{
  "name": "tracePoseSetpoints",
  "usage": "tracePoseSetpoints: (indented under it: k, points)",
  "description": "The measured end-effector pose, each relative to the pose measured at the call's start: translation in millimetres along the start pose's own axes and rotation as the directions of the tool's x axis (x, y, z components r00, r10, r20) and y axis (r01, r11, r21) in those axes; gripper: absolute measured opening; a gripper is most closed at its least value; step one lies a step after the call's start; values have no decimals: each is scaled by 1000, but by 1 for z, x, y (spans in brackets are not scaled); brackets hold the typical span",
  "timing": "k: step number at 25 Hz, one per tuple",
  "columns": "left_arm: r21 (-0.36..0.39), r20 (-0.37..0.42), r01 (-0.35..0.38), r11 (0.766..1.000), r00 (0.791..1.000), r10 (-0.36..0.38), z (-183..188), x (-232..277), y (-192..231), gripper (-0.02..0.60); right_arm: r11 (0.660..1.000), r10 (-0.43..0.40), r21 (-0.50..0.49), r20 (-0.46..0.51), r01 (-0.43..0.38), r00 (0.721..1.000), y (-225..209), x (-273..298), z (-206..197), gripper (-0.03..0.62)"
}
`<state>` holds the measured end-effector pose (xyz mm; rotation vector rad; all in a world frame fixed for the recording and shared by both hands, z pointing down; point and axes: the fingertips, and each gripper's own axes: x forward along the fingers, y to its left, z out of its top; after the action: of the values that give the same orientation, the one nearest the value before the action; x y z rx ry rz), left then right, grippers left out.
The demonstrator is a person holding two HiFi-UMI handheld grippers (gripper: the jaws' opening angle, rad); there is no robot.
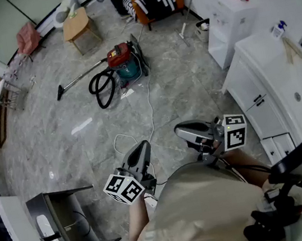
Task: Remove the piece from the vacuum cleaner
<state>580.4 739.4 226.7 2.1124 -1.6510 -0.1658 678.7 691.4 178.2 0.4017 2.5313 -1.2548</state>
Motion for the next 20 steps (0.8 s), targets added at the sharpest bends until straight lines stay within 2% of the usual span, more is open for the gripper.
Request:
tracePoseSetpoints:
  k: [4,14,20]
  points:
    - [5,-16,-40,999,999,40,-9,23,-10,3,998,24,57,-12,-24,1000,-14,-17,17,2]
    - [42,-89,-32,999,995,35,-12,74,-22,3,995,10,96,12,-11,1000,-35,-53,43,2]
    - [72,-123,-35,997,991,44,-15,90,-32,3,991,34,133,-7,-32,999,-44,-65,46,3]
